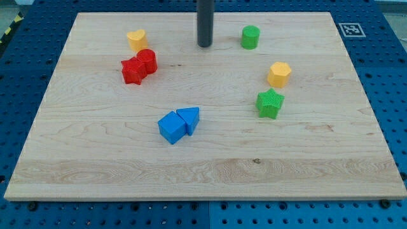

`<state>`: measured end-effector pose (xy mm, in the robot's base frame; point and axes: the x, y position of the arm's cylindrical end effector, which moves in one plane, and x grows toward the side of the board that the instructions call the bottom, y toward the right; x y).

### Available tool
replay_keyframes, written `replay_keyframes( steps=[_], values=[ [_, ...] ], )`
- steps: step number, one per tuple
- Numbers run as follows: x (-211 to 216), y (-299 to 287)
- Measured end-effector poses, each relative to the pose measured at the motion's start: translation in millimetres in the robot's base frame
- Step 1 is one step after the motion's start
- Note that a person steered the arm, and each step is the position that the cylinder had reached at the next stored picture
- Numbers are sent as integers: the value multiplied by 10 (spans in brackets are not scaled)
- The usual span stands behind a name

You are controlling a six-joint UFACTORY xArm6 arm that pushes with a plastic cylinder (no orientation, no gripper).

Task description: Push yellow heart a bit down

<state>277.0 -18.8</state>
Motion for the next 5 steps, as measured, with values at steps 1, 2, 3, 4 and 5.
replay_keyframes(
  steps=[1, 2, 3, 4, 5],
  values=[
    [-357, -935],
    [-204, -1818],
    [6, -1795],
    [-142, -1476],
    [-7, -1369]
  ],
)
